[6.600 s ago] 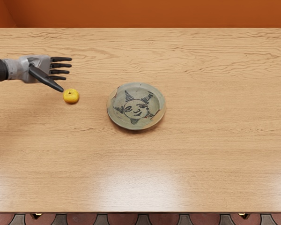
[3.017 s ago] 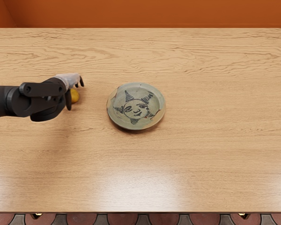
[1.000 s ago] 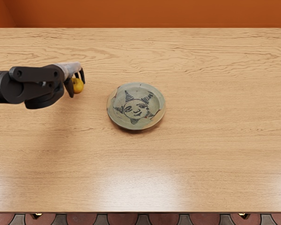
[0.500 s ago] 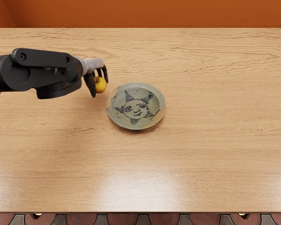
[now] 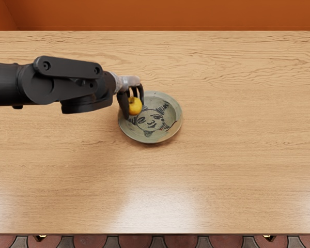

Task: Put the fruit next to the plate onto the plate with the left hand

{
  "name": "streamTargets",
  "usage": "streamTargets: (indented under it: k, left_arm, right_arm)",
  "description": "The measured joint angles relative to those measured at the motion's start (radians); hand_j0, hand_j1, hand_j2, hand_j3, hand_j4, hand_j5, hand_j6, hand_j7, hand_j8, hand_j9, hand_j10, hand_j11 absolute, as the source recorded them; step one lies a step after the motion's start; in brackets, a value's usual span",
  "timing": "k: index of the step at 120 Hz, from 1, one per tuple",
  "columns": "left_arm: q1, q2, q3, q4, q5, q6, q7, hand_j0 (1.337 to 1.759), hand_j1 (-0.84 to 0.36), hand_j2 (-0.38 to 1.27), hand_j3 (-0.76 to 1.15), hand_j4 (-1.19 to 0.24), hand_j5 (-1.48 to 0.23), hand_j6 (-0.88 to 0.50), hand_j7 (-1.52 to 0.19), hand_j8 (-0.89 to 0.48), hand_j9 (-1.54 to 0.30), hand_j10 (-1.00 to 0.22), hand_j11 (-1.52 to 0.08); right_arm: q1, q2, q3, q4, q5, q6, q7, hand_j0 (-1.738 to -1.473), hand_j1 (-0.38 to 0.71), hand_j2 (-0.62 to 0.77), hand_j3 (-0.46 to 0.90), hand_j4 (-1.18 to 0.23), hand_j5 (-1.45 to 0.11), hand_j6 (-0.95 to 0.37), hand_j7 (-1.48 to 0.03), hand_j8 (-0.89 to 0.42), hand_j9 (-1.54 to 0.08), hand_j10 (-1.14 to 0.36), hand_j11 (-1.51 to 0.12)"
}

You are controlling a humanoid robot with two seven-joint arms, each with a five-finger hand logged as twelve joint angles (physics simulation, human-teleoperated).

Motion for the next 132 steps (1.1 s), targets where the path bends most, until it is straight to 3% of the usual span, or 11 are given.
streamTargets:
  k: [52,88,102,116,132]
  left_arm:
    - [0.008,-0.056,-0.021,0.009,-0.001,0.001,0.004,1.658,-0.28,0.28,0.00,-0.58,-0.75,-0.49,-0.75,-0.57,-0.75,-0.57,-0.75]
    - [0.019,-0.065,-0.023,0.044,0.000,0.017,0.004,1.658,0.13,0.08,0.00,-0.19,-0.25,-0.17,-0.25,-0.19,-0.25,-0.19,-0.25]
    - [0.019,0.009,-0.030,0.028,0.000,0.008,-0.005,1.658,0.23,0.04,0.00,-0.11,-0.14,-0.10,-0.14,-0.11,-0.14,-0.11,-0.14]
    - [0.022,0.130,-0.064,-0.044,0.001,-0.002,-0.024,1.658,0.28,0.03,0.00,-0.06,-0.08,-0.06,-0.08,-0.06,-0.08,-0.06,-0.08]
    - [0.054,0.246,-0.136,-0.099,-0.041,-0.114,-0.054,1.658,0.31,0.01,0.00,-0.03,-0.04,-0.03,-0.04,-0.03,-0.04,-0.03,-0.04]
  right_arm:
    - [0.000,0.000,0.000,0.000,0.000,0.000,0.000,-1.658,-0.31,-0.01,0.00,-0.03,-0.04,-0.03,-0.04,-0.03,-0.04,-0.03,-0.04]
    - [0.000,0.000,0.000,0.000,0.000,0.000,0.000,-1.658,-0.31,-0.01,0.00,-0.03,-0.04,-0.03,-0.04,-0.03,-0.04,-0.03,-0.04]
    - [0.000,0.000,0.000,0.000,0.000,0.000,0.000,-1.658,-0.31,-0.01,0.00,-0.03,-0.04,-0.03,-0.04,-0.03,-0.04,-0.03,-0.04]
    - [0.000,0.000,0.000,0.000,0.000,0.000,0.000,-1.658,-0.31,-0.01,0.00,-0.03,-0.04,-0.03,-0.04,-0.03,-0.04,-0.03,-0.04]
    - [0.000,0.000,0.000,0.000,0.000,0.000,0.000,-1.658,-0.31,-0.01,0.00,-0.03,-0.04,-0.03,-0.04,-0.03,-0.04,-0.03,-0.04]
